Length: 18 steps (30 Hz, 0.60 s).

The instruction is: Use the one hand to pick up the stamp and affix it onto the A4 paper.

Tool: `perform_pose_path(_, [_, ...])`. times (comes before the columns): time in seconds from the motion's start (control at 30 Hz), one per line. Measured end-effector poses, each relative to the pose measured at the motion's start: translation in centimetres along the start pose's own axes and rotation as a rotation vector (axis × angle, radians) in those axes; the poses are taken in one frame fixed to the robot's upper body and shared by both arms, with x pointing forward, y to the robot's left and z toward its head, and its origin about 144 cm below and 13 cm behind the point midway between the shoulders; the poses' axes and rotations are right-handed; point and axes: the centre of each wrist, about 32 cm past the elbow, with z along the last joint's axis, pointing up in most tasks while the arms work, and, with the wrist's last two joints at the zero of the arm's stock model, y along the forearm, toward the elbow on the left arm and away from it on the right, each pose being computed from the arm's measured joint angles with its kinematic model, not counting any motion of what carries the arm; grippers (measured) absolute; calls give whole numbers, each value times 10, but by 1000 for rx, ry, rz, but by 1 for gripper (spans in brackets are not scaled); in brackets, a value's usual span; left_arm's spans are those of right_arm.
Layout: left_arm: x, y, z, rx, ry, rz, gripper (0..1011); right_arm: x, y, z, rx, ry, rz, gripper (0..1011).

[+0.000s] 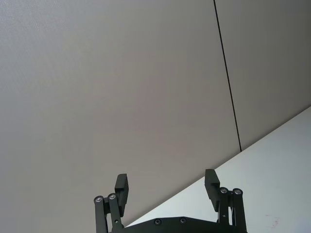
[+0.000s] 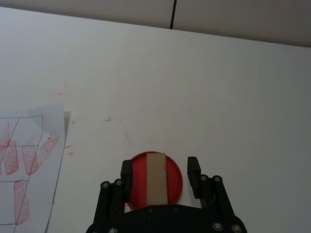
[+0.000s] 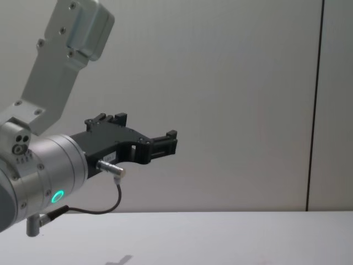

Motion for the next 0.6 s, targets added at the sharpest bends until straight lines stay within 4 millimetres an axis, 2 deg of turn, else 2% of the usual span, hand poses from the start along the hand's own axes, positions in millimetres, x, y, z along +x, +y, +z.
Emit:
perform_pose_path(0.17, [0, 0, 0, 0, 0, 0, 1001, 0, -2, 1, 37, -12, -6, 791])
perform_pose_path(0.27, [0, 0, 0, 0, 0, 0, 1001, 0, -4, 2, 60, -20, -10, 843])
perform_pose_path(0.3, [0, 0, 0, 0, 0, 0, 1001, 0, -5, 3, 85, -29, -14, 918])
perform_pose_path(0.43, [0, 0, 0, 0, 0, 0, 1002, 0, -9, 4, 121, -43, -20, 995])
perform_pose_path(0.6, [0, 0, 0, 0, 0, 0, 1001, 0, -14, 5, 189, -72, -33, 1001])
